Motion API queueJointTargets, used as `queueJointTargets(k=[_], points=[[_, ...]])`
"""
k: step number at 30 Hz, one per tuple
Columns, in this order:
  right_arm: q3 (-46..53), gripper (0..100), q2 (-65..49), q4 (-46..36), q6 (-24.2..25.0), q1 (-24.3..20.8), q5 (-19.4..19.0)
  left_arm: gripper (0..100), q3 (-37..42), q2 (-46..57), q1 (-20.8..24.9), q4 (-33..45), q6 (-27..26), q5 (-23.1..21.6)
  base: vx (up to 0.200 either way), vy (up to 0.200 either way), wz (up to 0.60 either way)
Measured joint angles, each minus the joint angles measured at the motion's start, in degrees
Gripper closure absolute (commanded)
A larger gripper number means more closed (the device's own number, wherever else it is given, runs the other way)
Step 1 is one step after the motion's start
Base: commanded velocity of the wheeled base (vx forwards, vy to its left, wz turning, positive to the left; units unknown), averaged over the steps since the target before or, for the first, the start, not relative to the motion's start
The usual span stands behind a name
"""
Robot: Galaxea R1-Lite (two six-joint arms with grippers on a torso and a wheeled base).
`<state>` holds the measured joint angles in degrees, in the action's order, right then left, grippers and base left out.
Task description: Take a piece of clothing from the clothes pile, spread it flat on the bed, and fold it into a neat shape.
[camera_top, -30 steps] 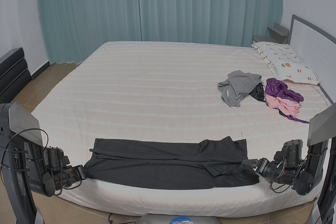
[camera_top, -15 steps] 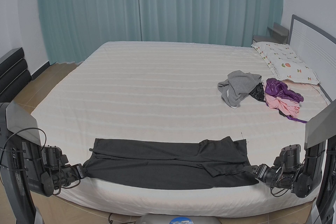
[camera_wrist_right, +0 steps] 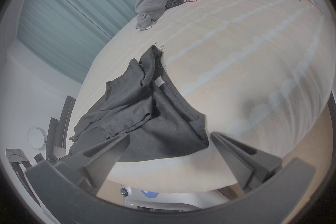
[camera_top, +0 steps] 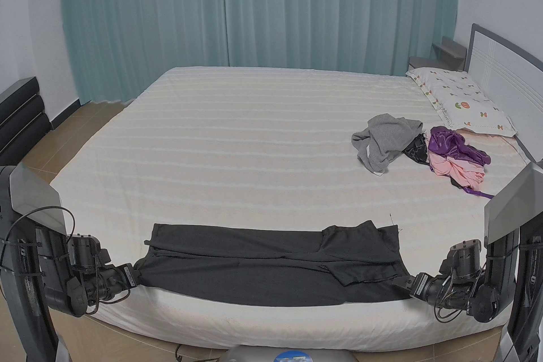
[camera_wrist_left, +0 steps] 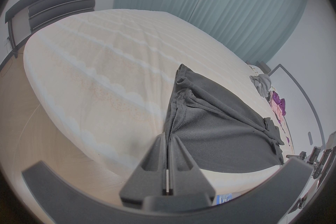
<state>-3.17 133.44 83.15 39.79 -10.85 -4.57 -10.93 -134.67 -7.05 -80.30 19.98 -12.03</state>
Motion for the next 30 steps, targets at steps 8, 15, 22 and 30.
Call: queueJointTargets(k=[8,15,22,30], points=[[0.9,100,1.8,1.3,-0.7,-0.2,1.1,100,-0.1,-0.2,0.0,0.0,0.0,-0.1,0.0,0.0,0.0],[2.0,100,1.8,2.5,-4.0,0.0,3.6,100,0.0,-0.1,0.0,0.0,-0.2,0.0,0.0,0.0,0.0],[2.2,100,-0.2,1.7,-4.5,1.1,3.6,100,0.0,0.7,-0.1,0.4,-0.3,0.0,0.0,0.0,0.0],[2.2,100,-3.6,-3.4,-5.3,1.2,3.5,100,0.3,1.6,-0.1,0.7,-0.4,0.1,0.0,0.0,0.0]])
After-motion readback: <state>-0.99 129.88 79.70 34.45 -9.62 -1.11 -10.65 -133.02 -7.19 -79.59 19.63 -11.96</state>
